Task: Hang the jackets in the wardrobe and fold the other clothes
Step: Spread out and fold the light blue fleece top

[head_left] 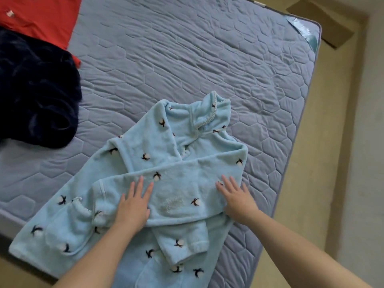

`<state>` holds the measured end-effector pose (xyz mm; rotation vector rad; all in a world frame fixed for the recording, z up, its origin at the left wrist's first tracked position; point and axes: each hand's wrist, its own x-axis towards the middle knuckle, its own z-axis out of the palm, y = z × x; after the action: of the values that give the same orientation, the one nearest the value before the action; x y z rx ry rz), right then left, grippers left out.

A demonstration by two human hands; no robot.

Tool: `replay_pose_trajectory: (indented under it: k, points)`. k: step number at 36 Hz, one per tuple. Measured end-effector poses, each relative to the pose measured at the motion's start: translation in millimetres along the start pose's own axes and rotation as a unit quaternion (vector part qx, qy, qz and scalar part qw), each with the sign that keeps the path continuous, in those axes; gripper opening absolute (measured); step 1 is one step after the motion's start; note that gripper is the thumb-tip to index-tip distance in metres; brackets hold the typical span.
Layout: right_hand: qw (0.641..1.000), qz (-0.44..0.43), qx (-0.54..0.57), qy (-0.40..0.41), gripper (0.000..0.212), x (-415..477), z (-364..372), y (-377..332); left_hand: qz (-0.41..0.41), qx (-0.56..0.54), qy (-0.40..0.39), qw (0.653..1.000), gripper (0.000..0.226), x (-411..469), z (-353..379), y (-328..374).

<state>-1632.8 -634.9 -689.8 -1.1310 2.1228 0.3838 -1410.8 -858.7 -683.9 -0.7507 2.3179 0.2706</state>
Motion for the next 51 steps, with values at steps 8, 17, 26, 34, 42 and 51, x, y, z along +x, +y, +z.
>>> replay_pose_trajectory:
  k: [8, 17, 26, 34, 42, 51]
  points:
    - [0.98, -0.002, -0.083, -0.18, 0.074, -2.8, 25.2, 12.7, 0.02, 0.021, -0.013, 0.999, 0.084, 2.2, 13.4, 24.0]
    - [0.997, 0.036, 0.042, 0.052, 0.031, 30.3, -43.5, 30.9, 0.078, 0.004, 0.006, 0.997, 0.074, 11.6, 4.1, 87.2]
    - [1.0, 0.028, 0.01, 0.002, 0.04, 77.8, -77.1, 77.7, 0.225, 0.023, 0.043, 0.973, 0.099, 39.7, 19.1, 179.0]
    - [0.996, 0.079, -0.046, -0.01, 0.029, 84.9, -85.2, 113.9, 0.258, 0.013, 0.077, 0.963, 0.065, 57.7, 17.7, 237.3]
    - [0.994, 0.103, -0.04, 0.019, 0.038, 89.0, -72.9, 103.0, 0.288, 0.034, 0.038, 0.956, 0.064, 57.5, 22.3, 245.7]
    - [0.994, -0.017, -0.041, 0.102, 0.073, 52.2, -42.9, 41.4, 0.123, -0.019, 0.138, 0.983, 0.078, 19.1, 7.4, 124.9]
